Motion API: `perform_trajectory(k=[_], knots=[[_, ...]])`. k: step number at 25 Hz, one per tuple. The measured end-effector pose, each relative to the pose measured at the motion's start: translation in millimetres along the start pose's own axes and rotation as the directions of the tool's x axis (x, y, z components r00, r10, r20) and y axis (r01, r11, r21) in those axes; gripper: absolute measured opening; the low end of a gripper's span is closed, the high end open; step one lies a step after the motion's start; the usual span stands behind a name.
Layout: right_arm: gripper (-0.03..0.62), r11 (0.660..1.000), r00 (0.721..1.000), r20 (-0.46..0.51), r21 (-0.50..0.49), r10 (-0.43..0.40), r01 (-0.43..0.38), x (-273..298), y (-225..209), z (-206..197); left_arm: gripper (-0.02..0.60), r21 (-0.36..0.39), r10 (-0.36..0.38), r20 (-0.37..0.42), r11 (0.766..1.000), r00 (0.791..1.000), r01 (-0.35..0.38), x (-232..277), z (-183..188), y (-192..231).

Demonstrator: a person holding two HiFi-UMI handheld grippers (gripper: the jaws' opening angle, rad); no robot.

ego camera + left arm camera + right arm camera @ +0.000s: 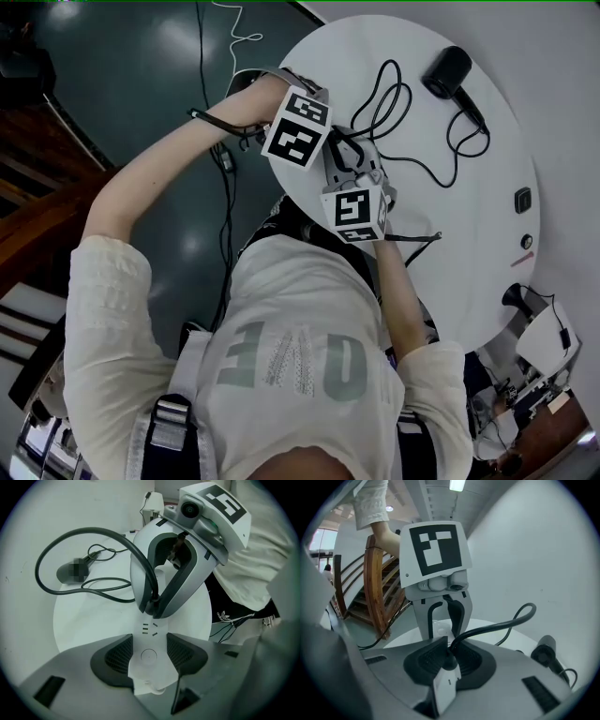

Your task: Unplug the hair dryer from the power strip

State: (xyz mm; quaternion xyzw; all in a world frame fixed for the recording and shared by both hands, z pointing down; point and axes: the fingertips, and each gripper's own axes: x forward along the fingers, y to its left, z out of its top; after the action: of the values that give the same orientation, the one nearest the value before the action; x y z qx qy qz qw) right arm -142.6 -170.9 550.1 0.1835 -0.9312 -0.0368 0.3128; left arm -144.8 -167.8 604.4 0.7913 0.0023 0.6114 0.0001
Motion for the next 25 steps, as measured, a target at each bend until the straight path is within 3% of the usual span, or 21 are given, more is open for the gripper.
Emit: perform_trajectory(k=[2, 6, 14, 16, 19, 21, 25], knots=[[0.054, 1.0, 1.0, -0.001, 0.024, 0.0, 0.0, 0.1, -2.7, 1.5, 0.235, -0.005, 0.0, -0.004, 1.0, 1.0, 0.0, -0.2, 0.8, 1.6], [0.051, 0.969, 1.0, 0.005, 0.247, 0.01, -0.011, -1.5, -9.7, -2.6, 0.235, -0.017, -0.004, -0.017, 1.0, 1.0, 0.004, 0.6, 1.6, 0.8], [0.051, 0.964, 1.0, -0.006, 0.263, 0.031, -0.028, -7.4, -16.4, -14.4, 0.235, -0.038, -0.018, -0.036, 0.999, 0.999, 0.017, 9.9, 12.3, 4.2], [0.051, 0.981, 0.998, 0.069, 0.196, -0.011, -0.002, -21.1, -21.3, 8.2, 0.235, -0.039, -0.026, -0.025, 0.999, 0.999, 0.025, 11.0, 14.3, 2.4], [0.051, 0.993, 0.957, 0.27, -0.01, -0.108, 0.115, -55.4, -59.2, 87.1, 0.235, -0.04, -0.023, -0.015, 0.999, 1.0, 0.022, 9.9, 13.4, 1.0], [0.051, 0.983, 0.95, 0.293, -0.115, -0.108, 0.147, -70.1, -76.4, 101.5, 0.235, -0.052, -0.024, -0.019, 0.998, 1.0, 0.023, 9.4, 13.1, -1.5], [0.051, 0.982, 0.95, 0.284, -0.095, -0.131, 0.164, -89.6, -83.4, 95.1, 0.236, -0.057, -0.024, -0.047, 0.998, 0.999, 0.022, 9.0, 9.9, 0.6]])
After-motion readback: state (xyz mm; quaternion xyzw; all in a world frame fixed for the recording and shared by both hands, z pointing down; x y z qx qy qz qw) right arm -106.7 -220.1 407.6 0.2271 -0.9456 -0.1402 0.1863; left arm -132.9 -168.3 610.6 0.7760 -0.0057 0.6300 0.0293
